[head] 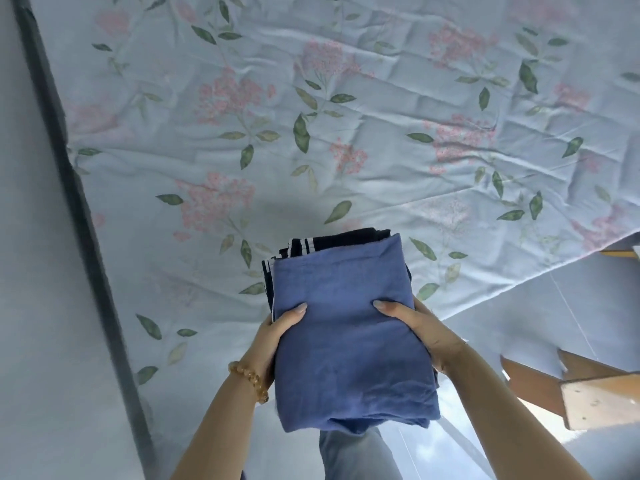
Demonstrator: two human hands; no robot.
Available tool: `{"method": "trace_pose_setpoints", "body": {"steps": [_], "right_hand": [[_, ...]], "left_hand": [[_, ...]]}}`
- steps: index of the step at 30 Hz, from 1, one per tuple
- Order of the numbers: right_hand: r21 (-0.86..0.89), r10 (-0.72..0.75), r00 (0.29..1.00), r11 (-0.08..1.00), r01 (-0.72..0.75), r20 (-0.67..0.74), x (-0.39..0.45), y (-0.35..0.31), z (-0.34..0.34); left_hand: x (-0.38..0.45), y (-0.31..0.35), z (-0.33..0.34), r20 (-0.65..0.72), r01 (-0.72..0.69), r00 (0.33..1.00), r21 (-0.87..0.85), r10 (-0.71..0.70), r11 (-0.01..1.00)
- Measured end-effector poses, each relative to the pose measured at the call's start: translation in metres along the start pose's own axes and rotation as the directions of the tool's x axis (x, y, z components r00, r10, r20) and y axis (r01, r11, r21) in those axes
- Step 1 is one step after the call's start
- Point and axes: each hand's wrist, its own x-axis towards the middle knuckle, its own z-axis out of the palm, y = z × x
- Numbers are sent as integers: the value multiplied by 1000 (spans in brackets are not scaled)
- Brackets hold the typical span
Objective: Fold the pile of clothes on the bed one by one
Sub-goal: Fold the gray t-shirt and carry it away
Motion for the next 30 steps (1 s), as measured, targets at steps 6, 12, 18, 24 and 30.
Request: {"method": "trace_pose_setpoints", "body": {"steps": [6, 12, 18, 24, 30], "right_hand": [[20, -122, 992, 992, 123, -24, -81, -14, 112], [79, -235, 972, 968, 236, -29, -166, -13, 257], [134, -313, 948, 939, 318, -57, -220, -12, 359], [127, -378, 926, 918, 375, -4, -234, -38, 394], [83, -407, 913, 911, 404, 27, -216, -75, 414]], "left_hand": [[-104, 53, -50, 18, -120, 993, 11, 120, 993], [-229, 121, -135, 98, -271, 961, 132, 259, 954], [-329, 171, -186, 119, -312, 948, 156, 296, 937], [-374, 194, -196, 72, -365, 931, 157, 358, 918], [-363, 234, -204, 7, -378, 924, 155, 382, 913]]}}
